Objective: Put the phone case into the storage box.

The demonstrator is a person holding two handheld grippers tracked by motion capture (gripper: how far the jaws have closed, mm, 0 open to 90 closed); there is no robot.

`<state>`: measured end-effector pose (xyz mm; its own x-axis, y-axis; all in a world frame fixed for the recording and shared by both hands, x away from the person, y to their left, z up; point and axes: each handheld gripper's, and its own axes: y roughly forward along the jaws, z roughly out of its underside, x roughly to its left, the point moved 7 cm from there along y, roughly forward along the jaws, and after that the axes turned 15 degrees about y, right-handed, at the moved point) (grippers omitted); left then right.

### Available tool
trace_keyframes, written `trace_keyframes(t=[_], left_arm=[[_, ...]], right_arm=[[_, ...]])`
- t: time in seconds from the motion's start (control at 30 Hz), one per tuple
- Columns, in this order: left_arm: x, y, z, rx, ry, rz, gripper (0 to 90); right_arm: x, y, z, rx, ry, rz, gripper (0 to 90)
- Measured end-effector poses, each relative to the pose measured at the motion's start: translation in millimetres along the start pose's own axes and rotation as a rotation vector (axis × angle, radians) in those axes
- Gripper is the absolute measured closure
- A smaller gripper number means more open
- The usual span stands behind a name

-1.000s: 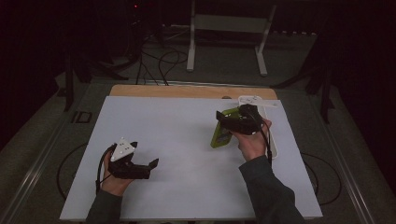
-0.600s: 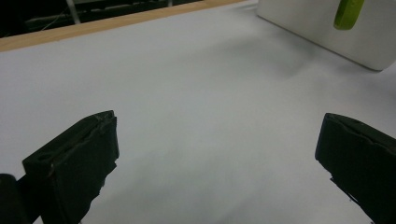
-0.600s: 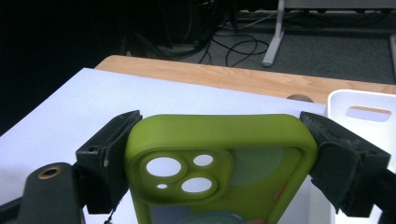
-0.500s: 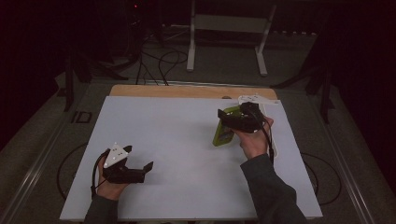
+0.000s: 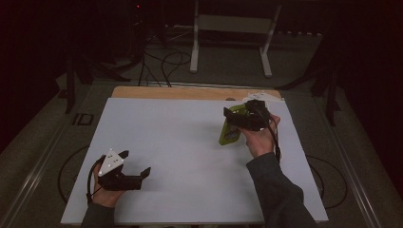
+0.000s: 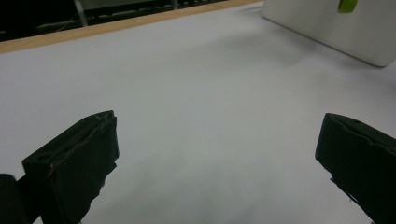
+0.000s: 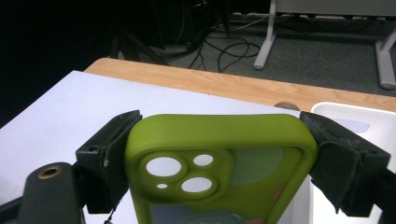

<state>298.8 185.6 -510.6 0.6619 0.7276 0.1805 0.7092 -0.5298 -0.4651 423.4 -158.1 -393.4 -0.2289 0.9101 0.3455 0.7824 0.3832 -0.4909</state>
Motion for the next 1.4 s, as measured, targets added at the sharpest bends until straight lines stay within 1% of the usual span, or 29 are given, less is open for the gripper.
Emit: trace_keyframes(t=[0.37, 0.67, 1.0, 1.4], left_arm=[[0.6, -5.0, 7.7, -0.011, -0.008, -0.009, 0.0], [1.2, -8.3, 13.0, -0.023, -0.002, -0.018, 0.0], [-1.3, -7.9, 16.4, -0.016, 0.012, -0.014, 0.0], [-1.0, -8.6, 18.9, -0.019, 0.007, -0.017, 0.0]], right_arm=[[-2.6, 0.9, -6.7, -0.006, 0.002, 0.013, 15.7], [-7.2, 0.9, -10.0, -0.014, 0.008, 0.02, 15.7], [-11.4, -1.1, -14.1, -0.024, 0.017, 0.027, 15.7], [-14.5, -0.3, -19.4, -0.03, 0.019, 0.04, 15.8]])
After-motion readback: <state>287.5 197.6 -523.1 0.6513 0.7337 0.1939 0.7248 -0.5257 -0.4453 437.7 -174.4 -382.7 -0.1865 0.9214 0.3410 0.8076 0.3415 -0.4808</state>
